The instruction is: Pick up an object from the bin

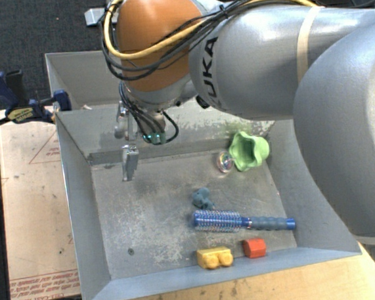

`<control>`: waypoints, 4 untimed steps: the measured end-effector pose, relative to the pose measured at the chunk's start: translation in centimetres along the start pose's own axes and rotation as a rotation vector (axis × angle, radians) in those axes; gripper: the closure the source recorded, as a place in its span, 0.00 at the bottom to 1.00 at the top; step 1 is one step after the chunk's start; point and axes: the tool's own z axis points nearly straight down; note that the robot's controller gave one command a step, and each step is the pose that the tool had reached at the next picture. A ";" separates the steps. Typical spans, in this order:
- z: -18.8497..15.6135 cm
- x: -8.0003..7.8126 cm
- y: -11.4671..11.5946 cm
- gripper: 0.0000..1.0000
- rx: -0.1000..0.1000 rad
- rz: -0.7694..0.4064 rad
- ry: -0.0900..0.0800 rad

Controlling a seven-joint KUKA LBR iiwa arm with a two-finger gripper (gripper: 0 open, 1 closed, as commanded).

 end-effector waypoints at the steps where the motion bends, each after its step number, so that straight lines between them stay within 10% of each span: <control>1: 2.5 2.1 -4.4 0.00 0.002 -0.011 -0.003; 2: 10.9 11.5 -12.9 0.00 0.005 0.042 0.007; 3: 15.0 11.2 -18.3 0.00 0.000 -0.033 -0.010; 4: 14.9 11.2 -18.1 1.00 -0.001 -0.036 -0.009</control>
Offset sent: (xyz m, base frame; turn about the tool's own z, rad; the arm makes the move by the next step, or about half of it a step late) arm -0.0199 -0.0419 -0.0222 -0.0149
